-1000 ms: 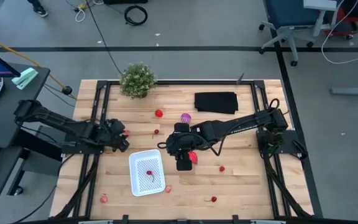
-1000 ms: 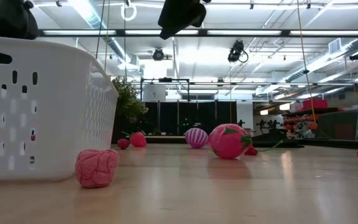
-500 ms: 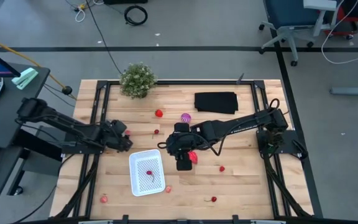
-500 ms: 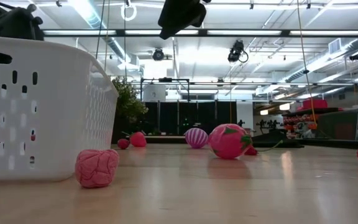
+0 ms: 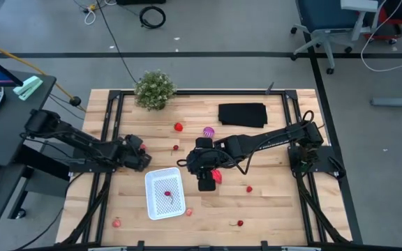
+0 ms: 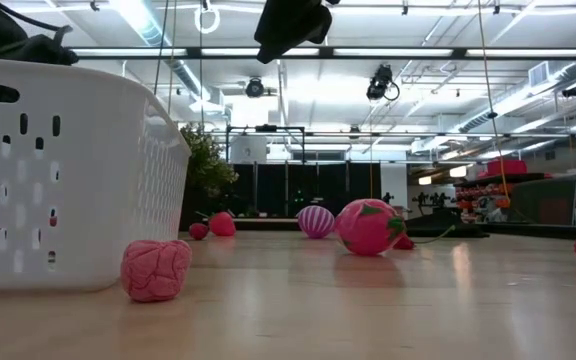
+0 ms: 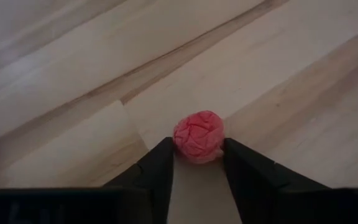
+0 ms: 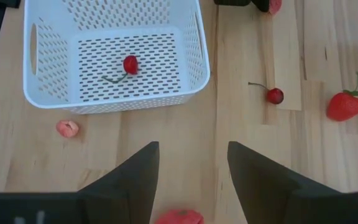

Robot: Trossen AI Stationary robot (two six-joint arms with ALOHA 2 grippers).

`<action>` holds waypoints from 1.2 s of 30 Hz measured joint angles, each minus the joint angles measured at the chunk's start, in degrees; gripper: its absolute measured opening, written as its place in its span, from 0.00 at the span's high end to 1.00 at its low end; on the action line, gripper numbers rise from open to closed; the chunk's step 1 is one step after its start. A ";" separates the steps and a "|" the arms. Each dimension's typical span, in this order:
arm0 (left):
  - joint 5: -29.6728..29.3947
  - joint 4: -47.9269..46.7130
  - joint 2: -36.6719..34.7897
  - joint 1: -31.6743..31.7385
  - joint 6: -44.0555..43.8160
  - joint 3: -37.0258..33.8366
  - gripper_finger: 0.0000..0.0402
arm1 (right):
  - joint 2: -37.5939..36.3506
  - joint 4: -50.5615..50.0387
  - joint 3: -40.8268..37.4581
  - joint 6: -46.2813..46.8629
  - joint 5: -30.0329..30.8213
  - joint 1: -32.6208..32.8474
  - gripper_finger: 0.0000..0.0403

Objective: Pick and placing Produce into tupperware
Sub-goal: Put the top left lychee into the white bin

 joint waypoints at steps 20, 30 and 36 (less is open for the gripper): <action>-5.42 -14.09 -0.45 -4.51 8.59 20.19 0.96 | 0.02 -0.51 0.00 -0.02 0.00 0.00 0.50; 0.14 -23.10 0.80 -12.33 15.72 42.46 0.96 | 0.02 -8.51 -0.01 0.99 0.05 1.02 0.50; 9.97 -18.86 8.21 -19.49 12.33 43.36 0.95 | 0.02 -18.39 -0.02 6.81 0.28 4.44 0.50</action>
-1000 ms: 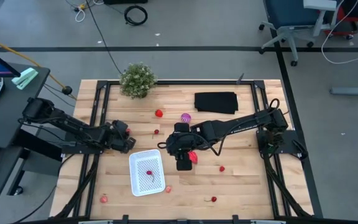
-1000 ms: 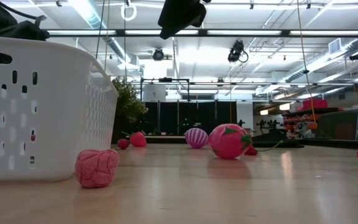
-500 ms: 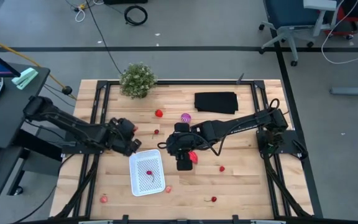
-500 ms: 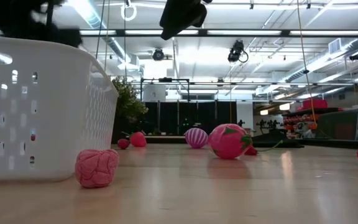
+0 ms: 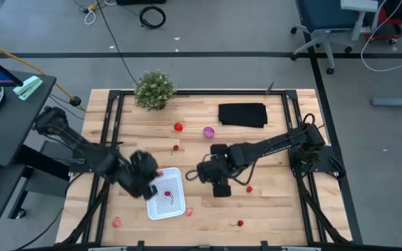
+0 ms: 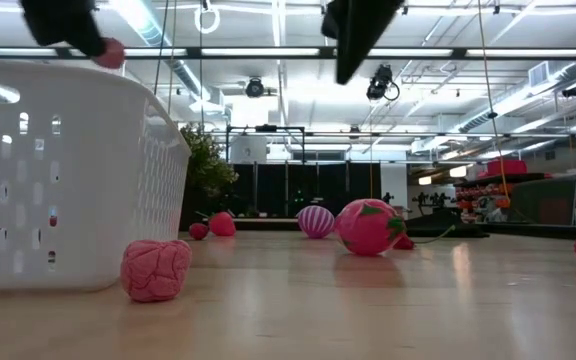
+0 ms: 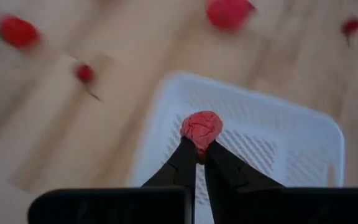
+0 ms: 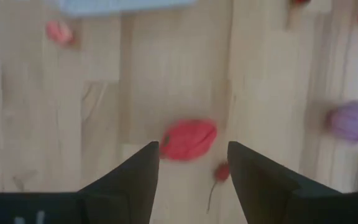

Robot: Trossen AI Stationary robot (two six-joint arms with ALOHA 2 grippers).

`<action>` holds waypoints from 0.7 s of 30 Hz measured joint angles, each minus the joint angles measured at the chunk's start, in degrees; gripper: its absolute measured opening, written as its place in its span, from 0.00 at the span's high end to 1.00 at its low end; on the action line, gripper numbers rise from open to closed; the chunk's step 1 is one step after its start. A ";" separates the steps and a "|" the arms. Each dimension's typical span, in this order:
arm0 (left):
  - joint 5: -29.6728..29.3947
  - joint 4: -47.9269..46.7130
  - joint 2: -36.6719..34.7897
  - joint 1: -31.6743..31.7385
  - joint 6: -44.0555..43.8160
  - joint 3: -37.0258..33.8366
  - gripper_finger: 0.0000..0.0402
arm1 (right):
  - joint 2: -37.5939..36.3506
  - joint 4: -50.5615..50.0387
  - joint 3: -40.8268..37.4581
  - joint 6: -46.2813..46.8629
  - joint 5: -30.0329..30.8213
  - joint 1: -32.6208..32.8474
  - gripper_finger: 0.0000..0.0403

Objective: Pick and placing Produce into tupperware
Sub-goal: Put the top left lychee into the white bin

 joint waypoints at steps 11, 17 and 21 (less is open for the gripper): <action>9.59 9.32 18.61 -2.93 -3.43 -0.09 0.85 | 0.02 0.67 0.02 7.28 10.95 8.49 0.50; 10.48 14.04 20.43 -1.90 1.78 -0.04 0.70 | 0.02 0.42 0.01 9.29 12.93 10.59 0.50; 10.54 13.94 18.56 -1.09 1.54 -0.02 0.62 | 0.02 0.47 0.02 10.28 13.73 11.68 0.50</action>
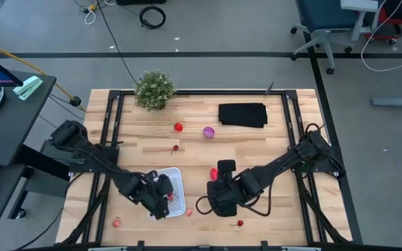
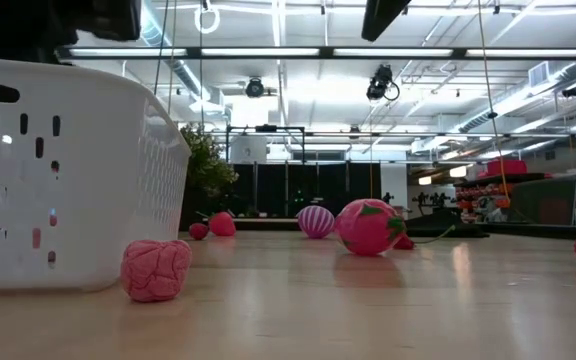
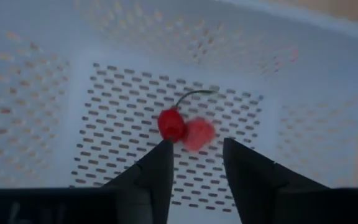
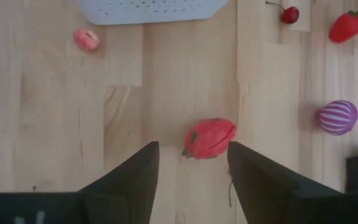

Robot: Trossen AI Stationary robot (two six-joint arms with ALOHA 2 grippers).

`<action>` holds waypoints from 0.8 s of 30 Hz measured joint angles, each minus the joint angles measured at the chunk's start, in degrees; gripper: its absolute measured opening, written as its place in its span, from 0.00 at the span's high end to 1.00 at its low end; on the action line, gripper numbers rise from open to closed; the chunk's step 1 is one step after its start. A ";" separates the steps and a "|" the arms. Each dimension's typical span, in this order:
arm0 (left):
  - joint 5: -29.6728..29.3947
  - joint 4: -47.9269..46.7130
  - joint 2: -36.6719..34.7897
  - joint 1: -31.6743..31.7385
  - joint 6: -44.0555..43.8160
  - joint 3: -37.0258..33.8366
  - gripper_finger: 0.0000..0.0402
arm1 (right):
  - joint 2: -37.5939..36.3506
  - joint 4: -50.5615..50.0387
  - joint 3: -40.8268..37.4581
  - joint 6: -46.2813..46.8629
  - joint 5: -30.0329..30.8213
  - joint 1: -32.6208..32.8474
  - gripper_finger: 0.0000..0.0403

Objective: Pick and placing Produce into tupperware
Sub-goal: Put the top left lychee into the white bin, then put the left lychee into the white bin

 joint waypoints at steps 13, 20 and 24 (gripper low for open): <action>21.32 -21.35 -4.75 0.82 -5.21 22.08 0.70 | 0.00 0.42 -0.01 -2.61 0.26 -0.10 0.50; 22.91 -25.38 -4.25 -9.15 -22.64 26.58 0.78 | 0.00 0.39 -0.02 -3.99 0.22 -0.10 0.50; 22.81 -26.10 -3.58 -16.41 -34.99 22.31 0.81 | 0.00 0.39 -0.02 -3.96 0.19 -0.05 0.50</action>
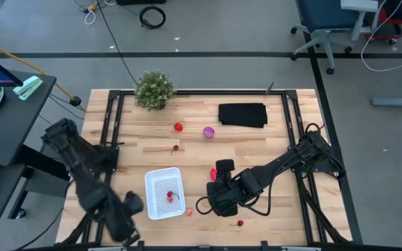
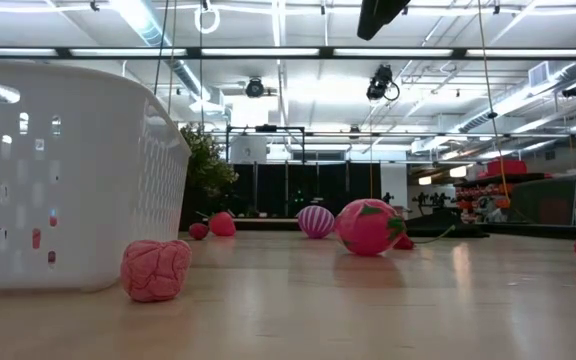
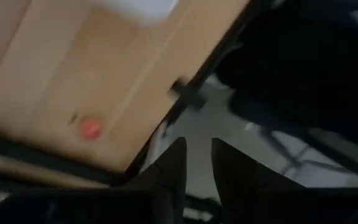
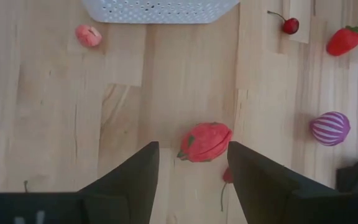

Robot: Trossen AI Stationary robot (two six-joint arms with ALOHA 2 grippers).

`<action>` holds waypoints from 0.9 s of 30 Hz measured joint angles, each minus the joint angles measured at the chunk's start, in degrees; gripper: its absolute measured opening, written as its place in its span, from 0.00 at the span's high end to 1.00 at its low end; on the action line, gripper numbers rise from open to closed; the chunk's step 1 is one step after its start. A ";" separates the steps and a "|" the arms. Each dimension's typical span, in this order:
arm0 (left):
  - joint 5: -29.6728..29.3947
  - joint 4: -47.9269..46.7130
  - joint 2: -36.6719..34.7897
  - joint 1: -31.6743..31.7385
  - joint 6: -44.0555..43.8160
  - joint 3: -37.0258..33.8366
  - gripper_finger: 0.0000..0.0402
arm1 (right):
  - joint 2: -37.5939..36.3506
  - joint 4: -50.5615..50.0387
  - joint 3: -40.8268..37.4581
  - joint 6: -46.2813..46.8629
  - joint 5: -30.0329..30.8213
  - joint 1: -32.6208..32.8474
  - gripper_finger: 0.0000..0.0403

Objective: Pick and placing Produce into tupperware
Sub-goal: Put the left lychee into the white bin

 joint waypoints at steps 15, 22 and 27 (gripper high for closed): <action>2.09 26.40 1.34 -9.80 -9.91 -24.41 0.64 | 0.00 1.20 0.02 0.95 -0.11 0.04 0.50; 6.53 27.08 1.36 -9.60 -6.77 -31.10 0.62 | 0.00 1.39 0.00 0.95 -0.09 0.02 0.50; 6.52 28.26 1.33 -9.58 -6.32 -33.01 0.66 | 0.00 1.95 0.02 0.95 -0.09 0.02 0.50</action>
